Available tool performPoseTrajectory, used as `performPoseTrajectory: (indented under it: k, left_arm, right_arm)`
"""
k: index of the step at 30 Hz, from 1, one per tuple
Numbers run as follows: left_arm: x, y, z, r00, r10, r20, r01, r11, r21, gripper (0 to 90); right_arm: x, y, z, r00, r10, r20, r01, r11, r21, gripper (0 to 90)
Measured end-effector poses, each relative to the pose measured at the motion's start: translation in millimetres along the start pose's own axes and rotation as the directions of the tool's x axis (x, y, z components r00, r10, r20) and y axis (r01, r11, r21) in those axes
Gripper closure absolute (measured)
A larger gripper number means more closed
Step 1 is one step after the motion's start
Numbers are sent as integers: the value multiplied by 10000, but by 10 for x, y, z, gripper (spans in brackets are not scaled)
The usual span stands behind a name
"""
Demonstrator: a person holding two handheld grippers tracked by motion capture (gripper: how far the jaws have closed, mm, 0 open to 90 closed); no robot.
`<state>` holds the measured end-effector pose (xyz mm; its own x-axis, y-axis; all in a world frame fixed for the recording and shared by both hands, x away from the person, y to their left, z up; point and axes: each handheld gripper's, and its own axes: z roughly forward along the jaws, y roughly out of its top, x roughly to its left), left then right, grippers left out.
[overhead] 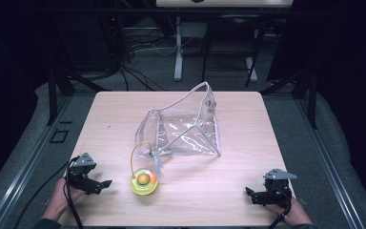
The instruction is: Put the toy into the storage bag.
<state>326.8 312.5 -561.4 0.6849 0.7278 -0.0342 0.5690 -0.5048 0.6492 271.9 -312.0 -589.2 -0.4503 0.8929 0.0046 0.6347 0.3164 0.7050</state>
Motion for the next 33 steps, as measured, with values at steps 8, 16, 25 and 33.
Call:
performPoseTrajectory:
  k: [8, 16, 25, 33]
  left_arm:
    - [-89, 245, -172, 9998, -110, 175, 113, 9998, -187, 2]
    - [-194, 523, -281, 9980, 455, 433, -470, 9983, 349, 0]
    - [-251, 738, -384, 9928, 888, 806, -952, 9922, 804, 1]
    - [-297, 845, -455, 9862, 1196, 1142, -1305, 9870, 934, 1]
  right_arm:
    - [0, -1, -4, 10000, -8, 26, 8, 10000, 25, 0]
    - [0, -1, -5, 10000, -15, 34, 15, 10000, 32, 0]
    - [1, -2, -5, 10000, -17, 39, 17, 10000, 26, 0]
    - [1, -2, -5, 10000, -10, 36, 10, 10000, 32, 0]
